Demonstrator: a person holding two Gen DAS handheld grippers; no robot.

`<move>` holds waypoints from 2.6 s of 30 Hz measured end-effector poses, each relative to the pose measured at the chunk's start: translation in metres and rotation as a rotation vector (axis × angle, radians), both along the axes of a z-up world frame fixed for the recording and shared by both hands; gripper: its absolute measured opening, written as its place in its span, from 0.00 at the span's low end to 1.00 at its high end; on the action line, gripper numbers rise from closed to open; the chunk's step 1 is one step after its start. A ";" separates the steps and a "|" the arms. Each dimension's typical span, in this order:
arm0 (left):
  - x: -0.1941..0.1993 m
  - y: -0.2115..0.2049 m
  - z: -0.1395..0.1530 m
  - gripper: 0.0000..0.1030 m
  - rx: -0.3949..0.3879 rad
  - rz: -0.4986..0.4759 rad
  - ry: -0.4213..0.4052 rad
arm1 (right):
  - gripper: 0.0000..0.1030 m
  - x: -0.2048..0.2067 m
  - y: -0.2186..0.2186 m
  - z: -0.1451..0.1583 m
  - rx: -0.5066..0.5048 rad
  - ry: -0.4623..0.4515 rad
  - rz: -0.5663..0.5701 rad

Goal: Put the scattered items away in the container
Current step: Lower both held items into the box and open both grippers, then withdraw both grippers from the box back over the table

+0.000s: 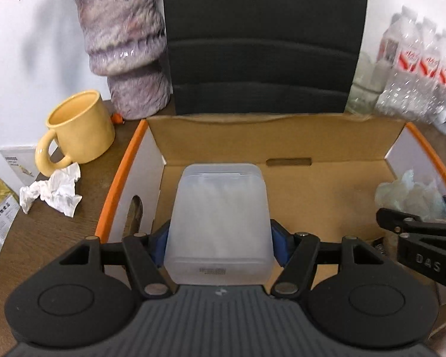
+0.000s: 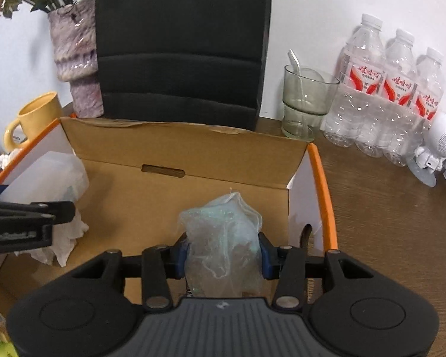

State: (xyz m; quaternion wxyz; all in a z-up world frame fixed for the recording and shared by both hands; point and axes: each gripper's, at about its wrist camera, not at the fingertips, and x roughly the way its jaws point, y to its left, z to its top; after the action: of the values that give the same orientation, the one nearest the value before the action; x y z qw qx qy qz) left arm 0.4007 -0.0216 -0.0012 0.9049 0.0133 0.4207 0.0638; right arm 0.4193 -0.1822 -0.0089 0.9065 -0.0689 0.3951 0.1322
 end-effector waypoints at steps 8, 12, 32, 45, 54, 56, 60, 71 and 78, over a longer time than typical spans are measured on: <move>-0.003 -0.006 -0.001 0.67 0.024 -0.007 0.004 | 0.63 -0.004 0.008 0.000 -0.005 0.023 0.040; -0.019 -0.004 0.012 0.83 0.071 -0.011 -0.065 | 0.80 -0.017 0.007 0.011 -0.017 -0.010 0.050; -0.214 0.045 0.059 1.00 -0.146 -0.064 -0.412 | 1.00 -0.203 -0.046 0.085 0.079 -0.280 0.077; -0.301 0.044 0.020 1.00 -0.167 -0.066 -0.365 | 1.00 -0.305 -0.076 0.040 0.117 -0.205 0.051; -0.323 0.035 0.009 1.00 -0.161 -0.081 -0.365 | 1.00 -0.336 -0.080 0.010 0.130 -0.149 0.042; -0.323 0.034 0.008 1.00 -0.160 -0.082 -0.362 | 1.00 -0.336 -0.081 0.008 0.134 -0.145 0.042; -0.321 0.034 0.003 1.00 -0.163 -0.083 -0.346 | 1.00 -0.331 -0.077 0.007 0.136 -0.139 0.048; -0.308 0.033 -0.009 1.00 -0.183 -0.093 -0.286 | 1.00 -0.317 -0.063 0.000 0.124 -0.111 0.070; -0.296 0.020 -0.013 1.00 -0.186 -0.110 -0.264 | 0.90 -0.313 -0.057 0.000 0.116 -0.115 0.105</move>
State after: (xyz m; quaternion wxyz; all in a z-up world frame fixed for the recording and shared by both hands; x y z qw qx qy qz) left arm 0.1042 -0.0019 -0.0146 0.9518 -0.0559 0.3008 -0.0239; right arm 0.1061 -0.2391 -0.0086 0.9220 -0.0444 0.3297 0.1979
